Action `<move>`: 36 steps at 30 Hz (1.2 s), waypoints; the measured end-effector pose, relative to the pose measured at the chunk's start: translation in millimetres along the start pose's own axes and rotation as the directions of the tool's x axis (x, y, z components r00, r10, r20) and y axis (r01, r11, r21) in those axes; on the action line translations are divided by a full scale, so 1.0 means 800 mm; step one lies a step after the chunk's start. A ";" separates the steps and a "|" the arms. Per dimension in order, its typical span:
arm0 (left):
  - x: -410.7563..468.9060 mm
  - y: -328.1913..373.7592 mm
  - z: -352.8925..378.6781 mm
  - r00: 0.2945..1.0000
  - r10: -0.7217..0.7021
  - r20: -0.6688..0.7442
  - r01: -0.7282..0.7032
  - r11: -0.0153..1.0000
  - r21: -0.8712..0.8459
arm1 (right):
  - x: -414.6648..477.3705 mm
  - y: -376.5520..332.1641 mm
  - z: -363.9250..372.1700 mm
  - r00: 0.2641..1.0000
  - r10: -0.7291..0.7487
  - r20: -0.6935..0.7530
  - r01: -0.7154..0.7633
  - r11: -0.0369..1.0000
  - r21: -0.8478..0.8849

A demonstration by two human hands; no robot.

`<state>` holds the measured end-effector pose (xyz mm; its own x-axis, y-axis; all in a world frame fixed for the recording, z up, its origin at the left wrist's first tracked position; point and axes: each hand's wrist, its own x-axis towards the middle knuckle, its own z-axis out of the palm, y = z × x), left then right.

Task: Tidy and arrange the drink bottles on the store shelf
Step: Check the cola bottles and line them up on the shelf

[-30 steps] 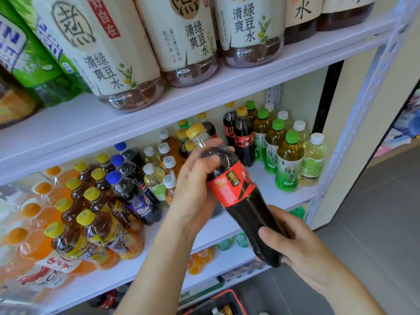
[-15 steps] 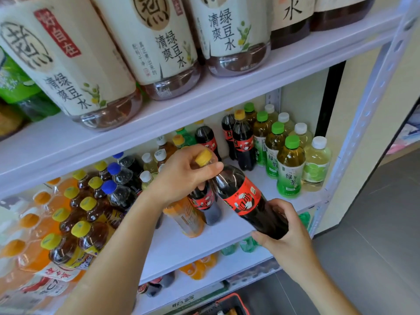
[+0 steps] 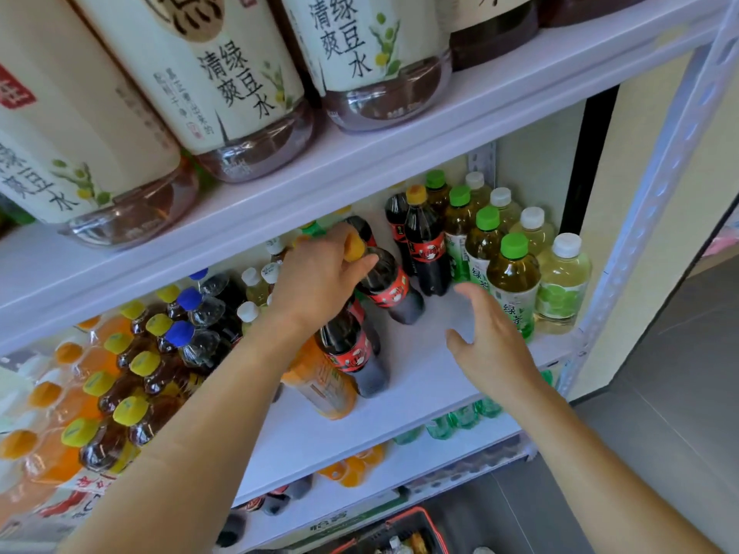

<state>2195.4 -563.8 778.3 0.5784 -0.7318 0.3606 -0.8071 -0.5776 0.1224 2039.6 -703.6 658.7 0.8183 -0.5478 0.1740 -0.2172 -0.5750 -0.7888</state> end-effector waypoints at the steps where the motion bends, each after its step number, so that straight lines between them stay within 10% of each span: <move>1: 0.009 -0.005 0.005 1.000 -0.018 0.001 0.018 0.998 0.055 | 0.009 -0.001 -0.003 1.000 -0.004 -0.003 0.004 1.000 0.009; 9: 0.063 -0.041 0.042 0.979 -0.153 0.135 0.080 0.897 0.436 | 0.070 -0.023 -0.010 0.993 -0.093 -0.073 0.096 0.994 0.044; 21: 0.093 -0.034 0.059 0.937 -0.306 0.165 0.163 0.806 0.569 | 0.194 -0.058 0.005 1.000 -0.004 -0.002 0.004 0.991 0.132; 31: 0.072 -0.017 0.040 0.935 -0.329 0.134 0.234 0.854 0.465 | 0.163 -0.044 0.033 0.990 -0.103 -0.098 0.103 0.995 0.001; 36: -0.018 0.028 0.014 0.993 -0.064 -0.101 0.074 0.993 0.093 | 0.099 -0.047 0.003 0.951 -0.167 -0.260 0.186 0.981 0.052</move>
<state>2170.3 -570.5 766.0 0.6138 -0.6529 0.4438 -0.7478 -0.6610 0.0620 2114.0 -723.9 700.9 0.6760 -0.5833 0.4504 -0.0329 -0.6344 -0.7723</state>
